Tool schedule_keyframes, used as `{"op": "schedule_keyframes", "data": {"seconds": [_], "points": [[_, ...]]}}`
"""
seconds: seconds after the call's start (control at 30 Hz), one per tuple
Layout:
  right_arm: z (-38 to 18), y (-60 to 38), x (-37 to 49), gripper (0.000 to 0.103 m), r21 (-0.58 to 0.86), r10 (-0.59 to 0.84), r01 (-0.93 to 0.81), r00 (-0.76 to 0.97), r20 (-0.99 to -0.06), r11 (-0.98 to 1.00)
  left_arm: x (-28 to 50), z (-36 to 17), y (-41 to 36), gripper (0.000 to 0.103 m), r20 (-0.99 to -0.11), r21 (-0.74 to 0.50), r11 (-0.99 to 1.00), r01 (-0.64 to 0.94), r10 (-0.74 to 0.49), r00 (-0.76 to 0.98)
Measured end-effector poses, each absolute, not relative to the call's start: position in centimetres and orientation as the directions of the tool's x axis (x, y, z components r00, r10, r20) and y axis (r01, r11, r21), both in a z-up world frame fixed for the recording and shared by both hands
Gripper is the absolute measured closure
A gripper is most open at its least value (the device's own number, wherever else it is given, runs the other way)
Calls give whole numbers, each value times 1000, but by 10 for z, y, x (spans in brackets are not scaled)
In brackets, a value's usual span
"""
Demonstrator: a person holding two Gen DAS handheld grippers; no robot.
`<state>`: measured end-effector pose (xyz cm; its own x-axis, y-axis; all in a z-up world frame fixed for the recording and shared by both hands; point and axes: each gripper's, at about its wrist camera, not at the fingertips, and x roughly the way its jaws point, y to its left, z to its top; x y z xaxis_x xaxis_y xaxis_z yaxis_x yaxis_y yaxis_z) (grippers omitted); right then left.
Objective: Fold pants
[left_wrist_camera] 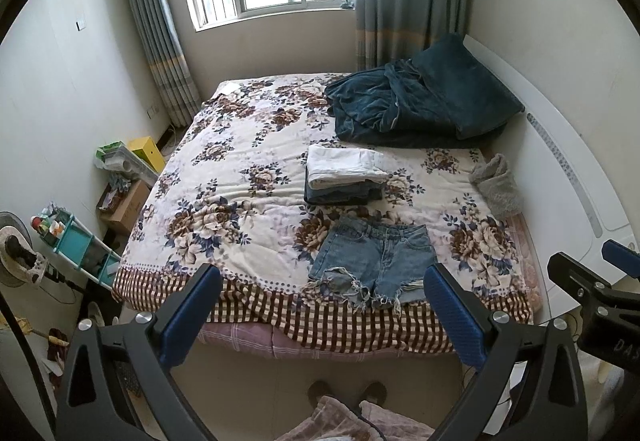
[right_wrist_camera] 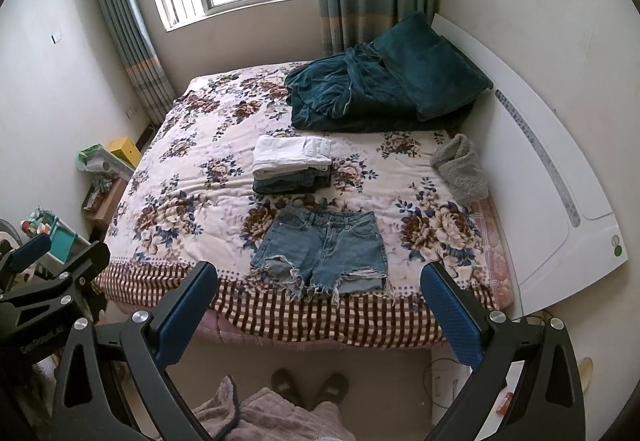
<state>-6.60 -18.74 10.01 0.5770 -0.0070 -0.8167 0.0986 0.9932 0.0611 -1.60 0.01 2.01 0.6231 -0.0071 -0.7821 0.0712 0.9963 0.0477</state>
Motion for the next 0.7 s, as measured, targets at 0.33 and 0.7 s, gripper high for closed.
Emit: {"op": "schedule_keyframes", "data": {"seconds": [0.33, 0.7], "points": [[103, -185, -71, 0, 55, -14, 100, 584, -811, 993, -15, 21, 0, 0, -782, 47, 996, 71, -8, 623], [105, -185, -75, 0, 54, -12, 95, 585, -811, 994, -17, 23, -2, 0, -784, 48, 996, 72, -7, 620]]}}
